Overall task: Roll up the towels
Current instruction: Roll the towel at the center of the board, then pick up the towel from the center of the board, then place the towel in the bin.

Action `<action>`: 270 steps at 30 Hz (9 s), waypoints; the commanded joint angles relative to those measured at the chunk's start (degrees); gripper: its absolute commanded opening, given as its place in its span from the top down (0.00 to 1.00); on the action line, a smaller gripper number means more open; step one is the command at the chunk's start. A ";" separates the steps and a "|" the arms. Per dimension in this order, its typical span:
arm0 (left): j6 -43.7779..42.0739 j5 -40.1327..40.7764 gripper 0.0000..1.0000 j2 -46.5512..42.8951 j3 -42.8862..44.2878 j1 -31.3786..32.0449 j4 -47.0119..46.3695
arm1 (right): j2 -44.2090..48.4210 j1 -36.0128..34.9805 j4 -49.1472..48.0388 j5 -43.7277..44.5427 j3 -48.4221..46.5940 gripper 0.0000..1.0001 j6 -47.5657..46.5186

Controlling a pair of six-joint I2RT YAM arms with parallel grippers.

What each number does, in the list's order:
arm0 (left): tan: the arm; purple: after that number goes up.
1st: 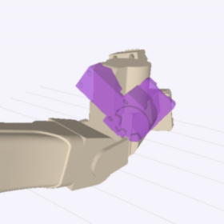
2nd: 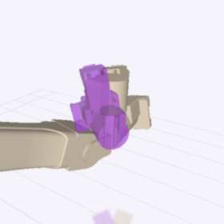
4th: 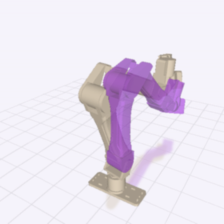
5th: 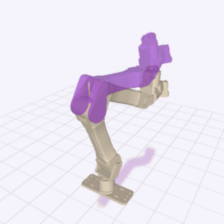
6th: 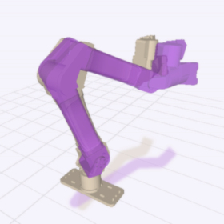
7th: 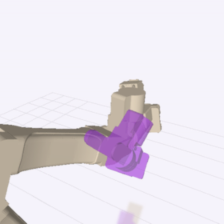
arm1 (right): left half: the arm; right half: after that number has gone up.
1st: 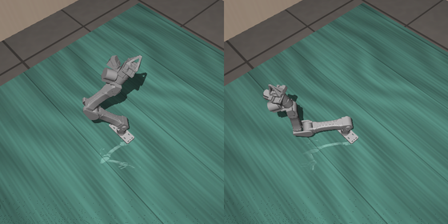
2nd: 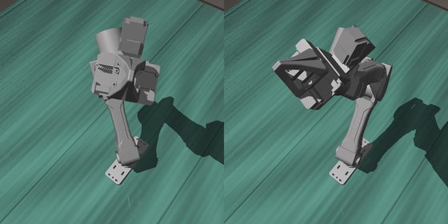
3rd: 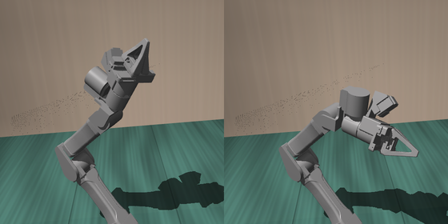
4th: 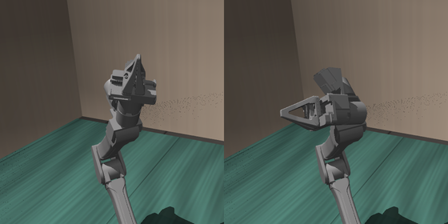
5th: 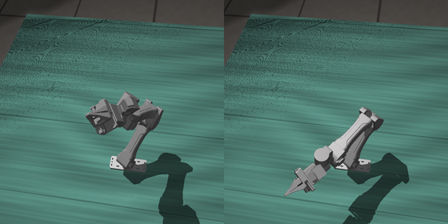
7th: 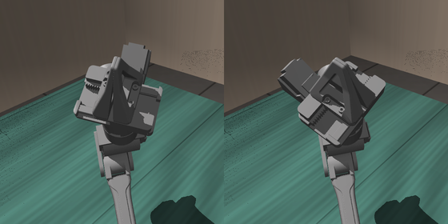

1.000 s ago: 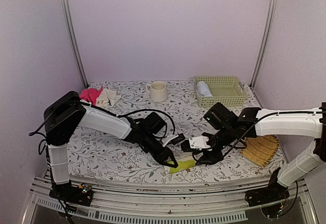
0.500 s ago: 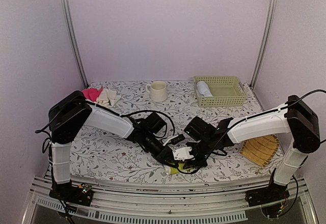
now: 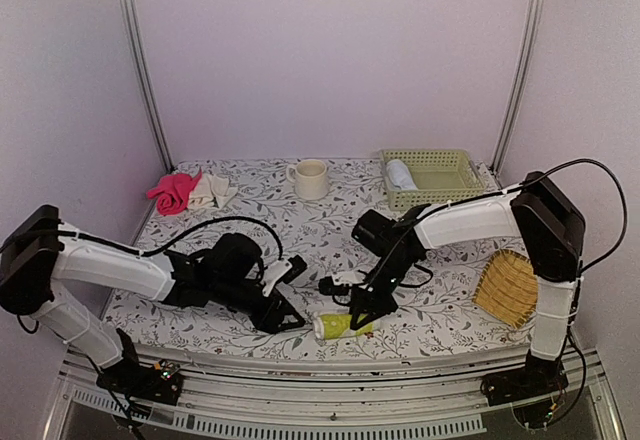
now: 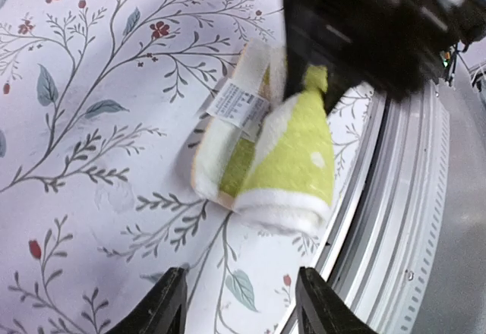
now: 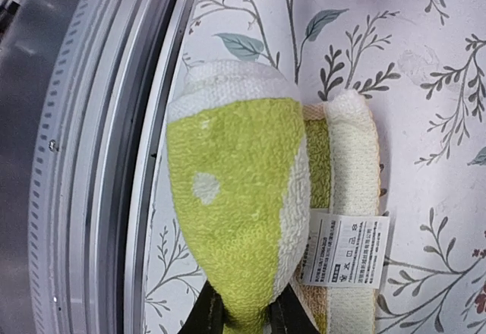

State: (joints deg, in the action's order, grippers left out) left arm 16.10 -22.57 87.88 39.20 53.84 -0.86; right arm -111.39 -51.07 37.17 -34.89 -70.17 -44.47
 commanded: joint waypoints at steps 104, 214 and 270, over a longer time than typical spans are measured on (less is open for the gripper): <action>-10.90 -3.43 0.87 25.33 20.60 5.86 8.92 | 19.53 -8.81 -20.81 29.49 20.36 0.48 -2.55; -13.64 9.69 0.51 8.47 28.96 -13.68 20.16 | -33.68 33.75 -1.38 47.60 -55.16 0.56 35.86; -13.99 8.31 0.53 9.81 30.28 -13.76 21.43 | -31.78 37.80 5.12 44.15 -55.69 0.59 27.01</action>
State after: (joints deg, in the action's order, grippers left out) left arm 2.15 -13.74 96.88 68.20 40.58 19.64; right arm -144.20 -12.43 41.21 8.19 -125.27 -18.26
